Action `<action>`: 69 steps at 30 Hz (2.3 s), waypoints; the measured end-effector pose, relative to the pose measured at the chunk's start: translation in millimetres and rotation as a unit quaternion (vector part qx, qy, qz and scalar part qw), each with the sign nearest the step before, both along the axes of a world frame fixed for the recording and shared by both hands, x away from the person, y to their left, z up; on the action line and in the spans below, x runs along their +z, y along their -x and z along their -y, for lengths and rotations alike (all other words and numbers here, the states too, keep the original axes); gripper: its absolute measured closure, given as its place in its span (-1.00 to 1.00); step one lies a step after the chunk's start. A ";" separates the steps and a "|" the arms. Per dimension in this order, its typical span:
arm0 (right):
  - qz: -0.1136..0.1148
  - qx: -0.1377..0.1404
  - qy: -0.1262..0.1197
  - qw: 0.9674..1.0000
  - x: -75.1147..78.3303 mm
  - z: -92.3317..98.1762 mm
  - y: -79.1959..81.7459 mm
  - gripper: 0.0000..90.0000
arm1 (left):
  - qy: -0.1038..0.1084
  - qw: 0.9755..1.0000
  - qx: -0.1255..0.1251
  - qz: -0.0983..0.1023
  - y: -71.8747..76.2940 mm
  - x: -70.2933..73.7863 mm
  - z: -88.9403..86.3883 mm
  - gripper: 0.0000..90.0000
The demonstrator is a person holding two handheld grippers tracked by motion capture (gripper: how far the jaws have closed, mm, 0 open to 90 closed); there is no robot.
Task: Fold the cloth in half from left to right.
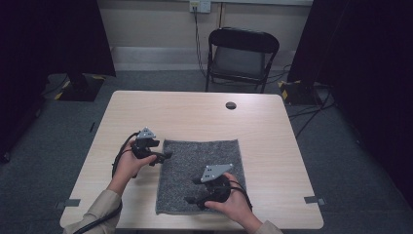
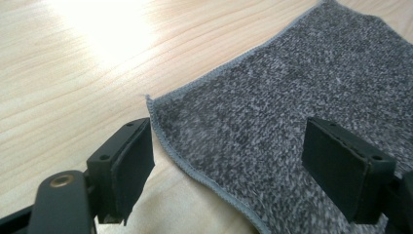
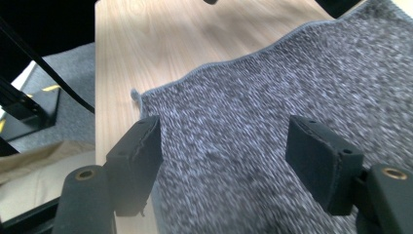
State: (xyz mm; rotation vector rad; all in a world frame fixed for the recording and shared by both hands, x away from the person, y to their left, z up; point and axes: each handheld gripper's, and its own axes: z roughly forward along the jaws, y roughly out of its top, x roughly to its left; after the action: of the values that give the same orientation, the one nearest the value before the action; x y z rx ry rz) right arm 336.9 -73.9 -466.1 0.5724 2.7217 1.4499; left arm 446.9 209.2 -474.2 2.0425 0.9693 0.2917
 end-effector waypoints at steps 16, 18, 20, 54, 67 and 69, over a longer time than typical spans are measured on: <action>0.008 0.035 0.022 0.999 -1.1 -31.4 -1.3 -0.27 | -0.018 1.000 0.007 -0.003 -12.1 -4.2 0.4 -0.52; 0.010 0.044 0.022 0.999 -0.6 -41.0 0.9 -0.24 | -0.023 1.000 0.008 0.001 -13.9 -3.5 0.3 -0.50; 0.014 0.050 0.022 0.998 0.7 -47.6 2.7 -0.20 | -0.025 1.000 0.010 0.000 -14.6 -3.1 0.4 -0.49; 0.053 0.109 0.046 0.992 -32.1 -79.4 27.7 0.85 | -0.063 0.998 0.014 0.016 -19.4 -21.5 5.3 -0.27; 0.057 0.104 0.045 0.992 -29.1 -78.8 32.0 0.95 | -0.070 0.997 0.014 0.033 -21.0 -17.8 7.0 0.51; 0.056 0.103 0.043 0.992 -28.0 -78.5 32.4 0.95 | -0.072 0.997 0.006 0.023 -20.8 -18.7 7.8 0.65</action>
State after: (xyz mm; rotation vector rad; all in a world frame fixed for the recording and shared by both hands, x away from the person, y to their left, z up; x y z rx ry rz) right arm 304.4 4.6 -494.1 0.2034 2.8064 1.3457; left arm 467.7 201.3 -492.9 2.1503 0.9569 0.4233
